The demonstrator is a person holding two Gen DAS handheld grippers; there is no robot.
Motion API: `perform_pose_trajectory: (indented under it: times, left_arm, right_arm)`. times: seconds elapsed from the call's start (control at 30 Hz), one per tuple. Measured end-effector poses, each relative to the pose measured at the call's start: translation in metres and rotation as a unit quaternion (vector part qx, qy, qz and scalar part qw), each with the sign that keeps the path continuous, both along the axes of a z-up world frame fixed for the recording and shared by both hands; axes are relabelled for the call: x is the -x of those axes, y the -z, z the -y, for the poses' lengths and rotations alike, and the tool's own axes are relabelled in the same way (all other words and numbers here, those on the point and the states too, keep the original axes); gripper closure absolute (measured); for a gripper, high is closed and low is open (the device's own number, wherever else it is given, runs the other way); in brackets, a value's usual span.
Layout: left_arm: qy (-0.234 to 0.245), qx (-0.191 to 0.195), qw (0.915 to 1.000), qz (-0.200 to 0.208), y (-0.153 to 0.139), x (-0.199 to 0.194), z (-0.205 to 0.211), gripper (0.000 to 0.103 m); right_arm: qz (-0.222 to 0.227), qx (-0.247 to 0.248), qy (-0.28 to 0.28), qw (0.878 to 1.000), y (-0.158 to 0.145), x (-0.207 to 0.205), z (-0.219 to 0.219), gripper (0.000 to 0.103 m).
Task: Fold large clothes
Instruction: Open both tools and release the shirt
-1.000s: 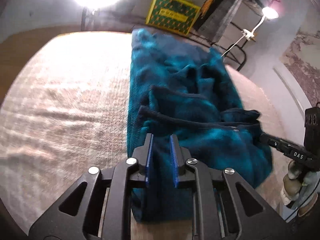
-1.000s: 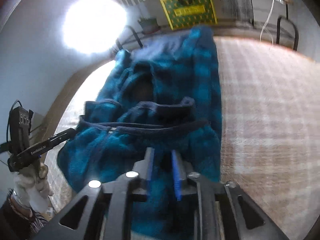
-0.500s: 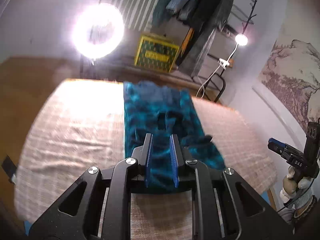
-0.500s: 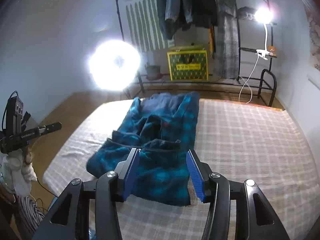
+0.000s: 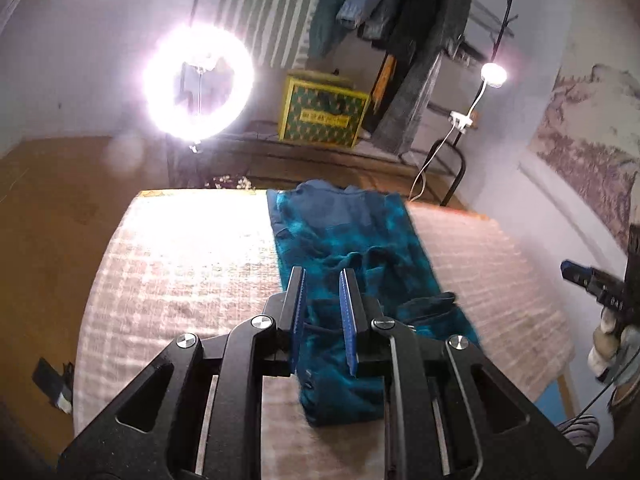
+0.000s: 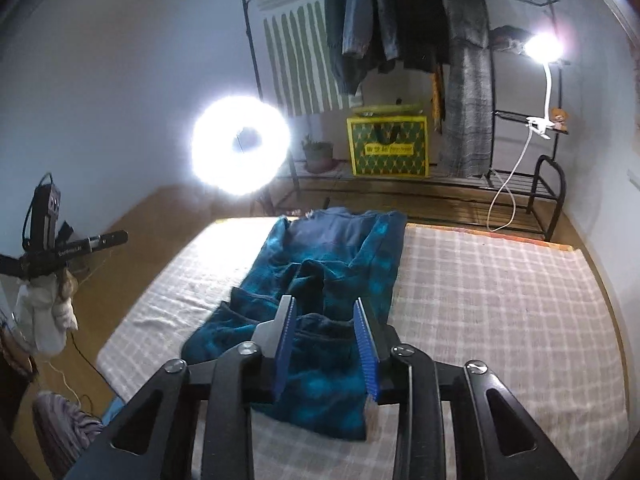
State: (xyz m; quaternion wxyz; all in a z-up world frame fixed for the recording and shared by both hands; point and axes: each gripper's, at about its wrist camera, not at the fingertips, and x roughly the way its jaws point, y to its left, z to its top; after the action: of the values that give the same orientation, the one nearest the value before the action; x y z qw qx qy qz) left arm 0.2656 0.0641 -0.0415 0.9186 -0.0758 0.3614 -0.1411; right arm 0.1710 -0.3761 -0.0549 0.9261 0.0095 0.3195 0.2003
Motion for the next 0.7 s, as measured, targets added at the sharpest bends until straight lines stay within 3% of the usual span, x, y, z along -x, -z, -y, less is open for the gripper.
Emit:
perform_pose_trajectory:
  times: [0.27,0.5,0.7]
  left_arm:
    - [0.032,-0.020,0.9983,-0.044,0.065,-0.114,0.012,0.087]
    - [0.048,-0.063,0.9945,-0.068,0.133,-0.210,0.028,0.087]
    - [0.046,-0.094,0.9905,-0.090,0.179,-0.277,0.044,0.087]
  right_arm:
    - [-0.058,0.026,-0.008,0.998,0.056,-0.140,-0.008,0.083]
    - [-0.103,0.047,-0.005,0.994,0.128,-0.256,-0.015,0.083]
    - [-0.125,0.034,-0.014,0.991,0.173,-0.321,-0.021,0.084]
